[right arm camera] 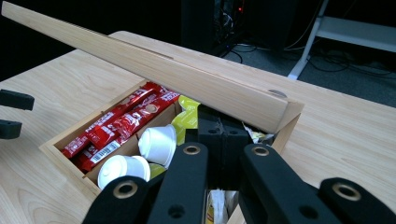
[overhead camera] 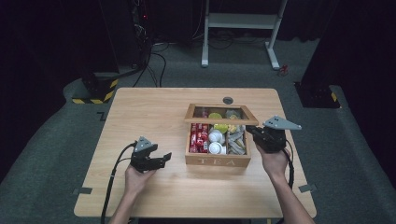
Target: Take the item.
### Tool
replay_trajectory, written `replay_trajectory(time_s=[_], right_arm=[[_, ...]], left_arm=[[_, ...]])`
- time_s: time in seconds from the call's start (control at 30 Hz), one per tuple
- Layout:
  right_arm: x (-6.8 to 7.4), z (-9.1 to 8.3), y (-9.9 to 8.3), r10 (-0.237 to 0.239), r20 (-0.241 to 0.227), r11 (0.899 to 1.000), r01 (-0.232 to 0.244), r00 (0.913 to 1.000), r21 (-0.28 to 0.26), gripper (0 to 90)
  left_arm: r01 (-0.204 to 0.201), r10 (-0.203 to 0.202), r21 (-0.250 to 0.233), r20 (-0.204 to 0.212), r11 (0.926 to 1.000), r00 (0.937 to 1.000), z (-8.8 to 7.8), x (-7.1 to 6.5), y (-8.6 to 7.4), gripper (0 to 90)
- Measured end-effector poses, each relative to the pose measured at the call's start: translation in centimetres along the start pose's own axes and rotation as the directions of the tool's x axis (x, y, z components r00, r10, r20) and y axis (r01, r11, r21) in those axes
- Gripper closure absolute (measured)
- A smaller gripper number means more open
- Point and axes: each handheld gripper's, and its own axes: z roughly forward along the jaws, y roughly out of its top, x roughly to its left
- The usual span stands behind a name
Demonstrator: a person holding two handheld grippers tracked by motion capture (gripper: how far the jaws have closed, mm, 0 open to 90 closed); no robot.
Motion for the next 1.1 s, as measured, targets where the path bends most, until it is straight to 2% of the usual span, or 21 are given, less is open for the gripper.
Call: replay_trajectory(time_s=[0.1,0.23,0.37,0.47,0.7,0.83,1.1], right_arm=[[-0.1,0.0,0.1,-0.005,-0.004,1.000,0.005,1.0000,0.000,90.0],[-0.2,0.0,0.3,0.000,-0.006,1.000,0.000,1.0000,-0.004,90.0],[-0.3,0.1,0.4,-0.001,-0.010,1.000,0.001,1.0000,-0.002,90.0],[-0.3,0.1,0.6,-0.005,-0.012,1.000,0.005,0.9999,0.000,90.0],[-0.6,0.1,1.1,-0.003,-0.017,1.000,0.003,0.9998,0.002,90.0],[-0.7,0.2,1.3,-0.010,-0.019,1.000,0.010,0.9998,0.001,90.0],[-0.9,0.3,1.5,0.005,-0.028,1.000,-0.006,0.9996,-0.010,90.0]], left_arm=[[-0.018,0.018,-0.007,0.025,0.9998,0.9995,0.4,-1.0,0.7,28.0],[-0.039,0.040,-0.008,0.036,0.9992,0.9986,0.7,-1.8,1.5,28.1],[-0.038,0.039,-0.017,0.050,0.9991,0.9980,0.8,-2.3,2.1,28.0],[-0.063,0.065,-0.021,0.067,0.9978,0.9957,1.1,-3.0,2.7,28.2],[-0.095,0.096,-0.015,0.106,0.9954,0.9898,1.8,-4.4,3.9,28.6],[-0.095,0.098,-0.023,0.131,0.9952,0.9866,2.3,-5.1,4.5,29.2],[-0.127,0.128,-0.015,0.143,0.9917,0.9814,3.7,-6.6,5.5,29.7]])
